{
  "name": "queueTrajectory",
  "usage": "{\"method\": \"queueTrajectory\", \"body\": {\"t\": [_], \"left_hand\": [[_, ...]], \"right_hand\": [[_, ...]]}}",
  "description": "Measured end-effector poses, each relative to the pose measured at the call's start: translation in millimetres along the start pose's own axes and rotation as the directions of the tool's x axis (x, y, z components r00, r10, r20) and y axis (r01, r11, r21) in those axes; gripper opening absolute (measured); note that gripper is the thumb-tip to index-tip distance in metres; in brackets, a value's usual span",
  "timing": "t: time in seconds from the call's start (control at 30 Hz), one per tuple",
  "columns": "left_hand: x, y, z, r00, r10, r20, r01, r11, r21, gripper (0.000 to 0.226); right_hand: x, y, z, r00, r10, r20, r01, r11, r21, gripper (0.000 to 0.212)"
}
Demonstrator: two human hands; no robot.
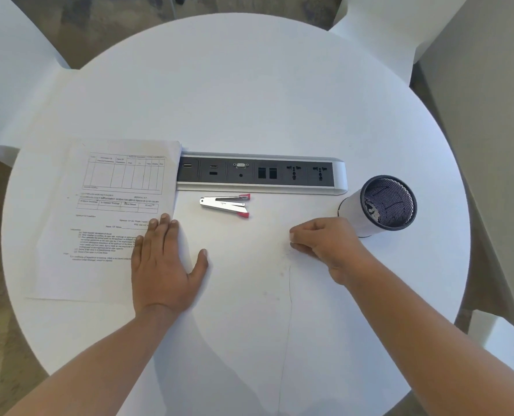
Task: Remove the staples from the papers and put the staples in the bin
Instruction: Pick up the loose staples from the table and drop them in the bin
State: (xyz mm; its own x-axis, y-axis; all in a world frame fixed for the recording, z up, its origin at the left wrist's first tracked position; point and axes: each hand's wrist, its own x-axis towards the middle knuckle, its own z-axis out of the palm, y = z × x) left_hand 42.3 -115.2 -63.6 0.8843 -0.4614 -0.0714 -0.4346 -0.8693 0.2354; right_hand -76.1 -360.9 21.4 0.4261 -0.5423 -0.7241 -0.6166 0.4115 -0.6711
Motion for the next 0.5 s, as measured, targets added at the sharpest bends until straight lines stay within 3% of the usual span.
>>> {"method": "queueTrajectory", "body": {"t": [0.1, 0.23, 0.3, 0.37, 0.5], "left_hand": [[0.2, 0.2, -0.2, 1.000, 0.000, -0.001, 0.000, 1.000, 0.004, 0.083], [-0.1, 0.3, -0.9, 1.000, 0.007, 0.007, -0.007, 1.000, 0.008, 0.085], [-0.6, 0.2, -1.2, 1.000, 0.008, 0.009, -0.008, 1.000, 0.007, 0.085], [-1.1, -0.3, -1.7, 1.000, 0.008, 0.010, -0.008, 1.000, 0.008, 0.085], [-0.9, -0.8, -1.5, 1.000, 0.009, 0.021, -0.009, 1.000, 0.004, 0.086]], "right_hand": [[-25.7, -12.6, -12.2, 0.998, 0.040, 0.049, -0.051, 0.965, 0.258, 0.008], [-59.4, -36.4, -36.1, 0.997, -0.071, 0.009, 0.064, 0.939, 0.337, 0.011], [-72.8, -51.5, -52.4, 0.983, -0.171, -0.068, 0.183, 0.948, 0.259, 0.013], [-76.3, -62.4, -69.9, 0.944, -0.276, -0.178, 0.290, 0.955, 0.060, 0.016], [-57.1, -67.3, -101.2, 0.855, -0.399, -0.330, 0.254, 0.879, -0.404, 0.014]]}}
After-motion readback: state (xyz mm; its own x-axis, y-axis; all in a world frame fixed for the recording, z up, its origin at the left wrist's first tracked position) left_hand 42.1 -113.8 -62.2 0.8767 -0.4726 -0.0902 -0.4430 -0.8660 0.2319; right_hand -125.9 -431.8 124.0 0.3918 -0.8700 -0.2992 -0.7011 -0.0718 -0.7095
